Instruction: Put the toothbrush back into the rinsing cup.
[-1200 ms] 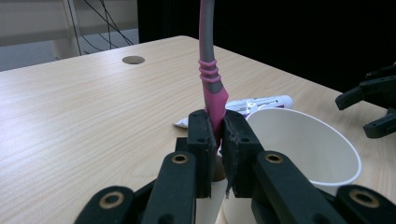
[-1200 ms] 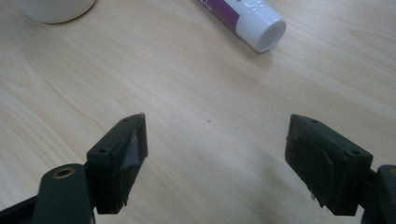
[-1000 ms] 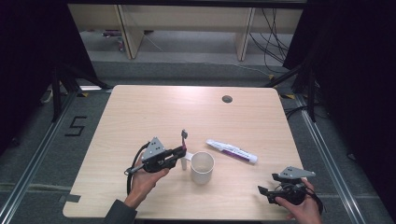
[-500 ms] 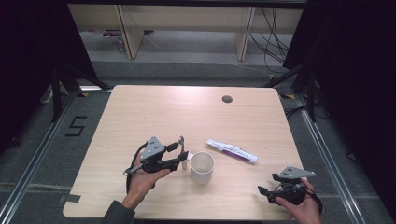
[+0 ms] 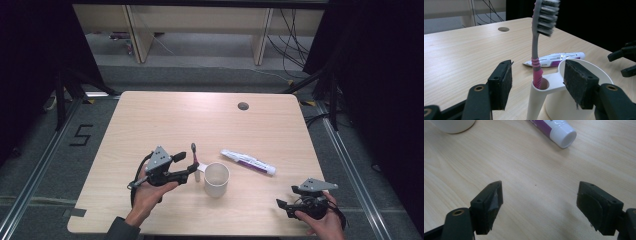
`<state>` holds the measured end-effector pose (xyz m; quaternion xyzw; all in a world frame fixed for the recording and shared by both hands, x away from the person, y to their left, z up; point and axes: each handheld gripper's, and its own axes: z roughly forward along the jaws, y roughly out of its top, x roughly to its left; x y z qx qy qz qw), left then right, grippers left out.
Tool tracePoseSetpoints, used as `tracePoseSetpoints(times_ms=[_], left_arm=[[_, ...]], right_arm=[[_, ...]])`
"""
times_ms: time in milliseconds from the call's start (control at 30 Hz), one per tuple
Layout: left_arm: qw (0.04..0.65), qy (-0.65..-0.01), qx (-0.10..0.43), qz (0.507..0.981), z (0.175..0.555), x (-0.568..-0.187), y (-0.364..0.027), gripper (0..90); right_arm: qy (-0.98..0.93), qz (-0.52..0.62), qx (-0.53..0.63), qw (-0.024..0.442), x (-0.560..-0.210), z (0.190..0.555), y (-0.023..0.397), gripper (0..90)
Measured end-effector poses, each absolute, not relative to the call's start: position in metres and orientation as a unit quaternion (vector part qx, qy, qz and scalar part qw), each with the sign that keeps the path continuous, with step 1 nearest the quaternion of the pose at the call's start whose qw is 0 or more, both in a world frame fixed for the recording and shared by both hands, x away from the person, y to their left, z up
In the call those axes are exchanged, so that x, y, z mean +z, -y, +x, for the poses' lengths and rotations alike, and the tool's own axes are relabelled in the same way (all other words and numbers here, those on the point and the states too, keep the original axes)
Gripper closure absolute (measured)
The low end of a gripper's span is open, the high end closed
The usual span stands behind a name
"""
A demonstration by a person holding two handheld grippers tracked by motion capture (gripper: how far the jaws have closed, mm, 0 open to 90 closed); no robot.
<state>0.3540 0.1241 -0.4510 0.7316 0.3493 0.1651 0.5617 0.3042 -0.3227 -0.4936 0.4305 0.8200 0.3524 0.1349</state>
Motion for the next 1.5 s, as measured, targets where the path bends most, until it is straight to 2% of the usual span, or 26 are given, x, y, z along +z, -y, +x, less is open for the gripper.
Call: tracePoseSetpoints(times_ms=[33, 267, 333, 600, 833, 933, 1167, 1300, 1500], left_arm=[[0.558, -0.352, 0.167, 0.733, 0.352, -0.451, -0.126, 37.6], [0.553, -0.355, 0.168, 0.735, 0.346, -0.452, -0.134, 36.2], [0.552, -0.357, 0.17, 0.734, 0.345, -0.453, -0.136, 36.2], [0.545, -0.362, 0.166, 0.738, 0.342, -0.455, -0.139, 34.6], [0.537, -0.362, 0.169, 0.743, 0.337, -0.457, -0.142, 32.5], [0.536, -0.363, 0.169, 0.743, 0.336, -0.457, -0.143, 31.9], [0.533, -0.36, 0.167, 0.747, 0.334, -0.458, -0.145, 30.8], [0.53, -0.362, 0.167, 0.749, 0.331, -0.459, -0.147, 29.9], [0.52, -0.357, 0.168, 0.758, 0.325, -0.463, -0.151, 28.6]], right_arm=[[-0.821, 0.425, 0.352, 0.147, -0.494, 0.304, 0.323, 22.0], [-0.822, 0.424, 0.351, 0.147, -0.493, 0.305, 0.324, 22.0], [-0.819, 0.428, 0.357, 0.134, -0.494, 0.305, 0.323, 22.0], [-0.822, 0.424, 0.349, 0.149, -0.493, 0.305, 0.324, 22.0], [-0.815, 0.439, 0.353, 0.136, -0.493, 0.303, 0.321, 22.0], [-0.822, 0.424, 0.35, 0.149, -0.493, 0.305, 0.324, 22.0], [-0.816, 0.438, 0.352, 0.135, -0.493, 0.303, 0.322, 22.0], [-0.821, 0.424, 0.352, 0.148, -0.493, 0.305, 0.324, 22.0], [-0.818, 0.434, 0.353, 0.137, -0.493, 0.303, 0.322, 21.9]])
